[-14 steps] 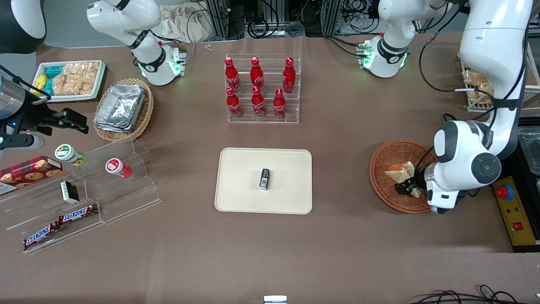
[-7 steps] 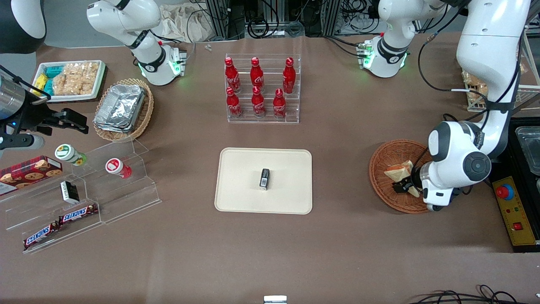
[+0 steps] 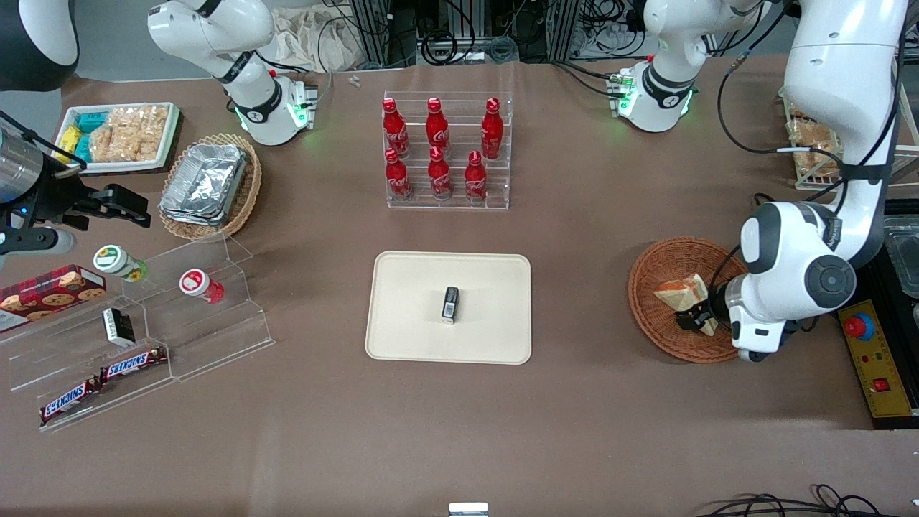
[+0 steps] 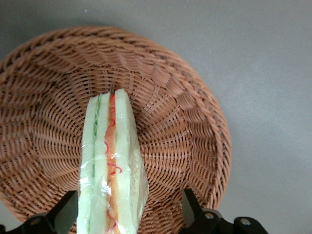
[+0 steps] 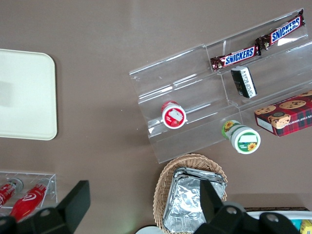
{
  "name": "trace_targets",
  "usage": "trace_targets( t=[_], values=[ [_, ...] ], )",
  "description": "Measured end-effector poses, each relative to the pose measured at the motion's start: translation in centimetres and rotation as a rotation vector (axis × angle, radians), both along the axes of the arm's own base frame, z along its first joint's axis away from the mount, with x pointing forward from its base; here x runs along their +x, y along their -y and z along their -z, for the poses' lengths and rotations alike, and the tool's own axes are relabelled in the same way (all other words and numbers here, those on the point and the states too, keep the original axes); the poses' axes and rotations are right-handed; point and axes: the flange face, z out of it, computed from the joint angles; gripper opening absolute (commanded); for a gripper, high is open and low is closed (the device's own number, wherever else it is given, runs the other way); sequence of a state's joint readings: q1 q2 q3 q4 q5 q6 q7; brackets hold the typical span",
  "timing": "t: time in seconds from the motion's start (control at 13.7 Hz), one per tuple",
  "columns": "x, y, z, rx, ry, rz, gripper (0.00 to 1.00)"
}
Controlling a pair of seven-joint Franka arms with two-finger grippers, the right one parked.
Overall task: Place sandwich from basket to tray
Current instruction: 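Lower the left gripper and close it on the sandwich's edge, then lift the sandwich and carry it with the left gripper toward the cream tray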
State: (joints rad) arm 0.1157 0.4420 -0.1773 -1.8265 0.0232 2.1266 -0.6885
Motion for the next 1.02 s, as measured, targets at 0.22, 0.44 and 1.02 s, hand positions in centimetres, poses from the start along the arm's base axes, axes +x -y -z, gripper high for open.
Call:
trace_targets(
  t=[0.22, 0.44, 1.02],
  values=[
    [-0.3, -0.2, 0.5, 0.004, -0.016, -0.005, 0.95],
    [-1.0, -0.5, 2.7, 0.005, -0.021, -0.016, 0.95],
    [-1.9, -0.6, 5.7, 0.004, -0.035, -0.042, 0.15]
  ],
)
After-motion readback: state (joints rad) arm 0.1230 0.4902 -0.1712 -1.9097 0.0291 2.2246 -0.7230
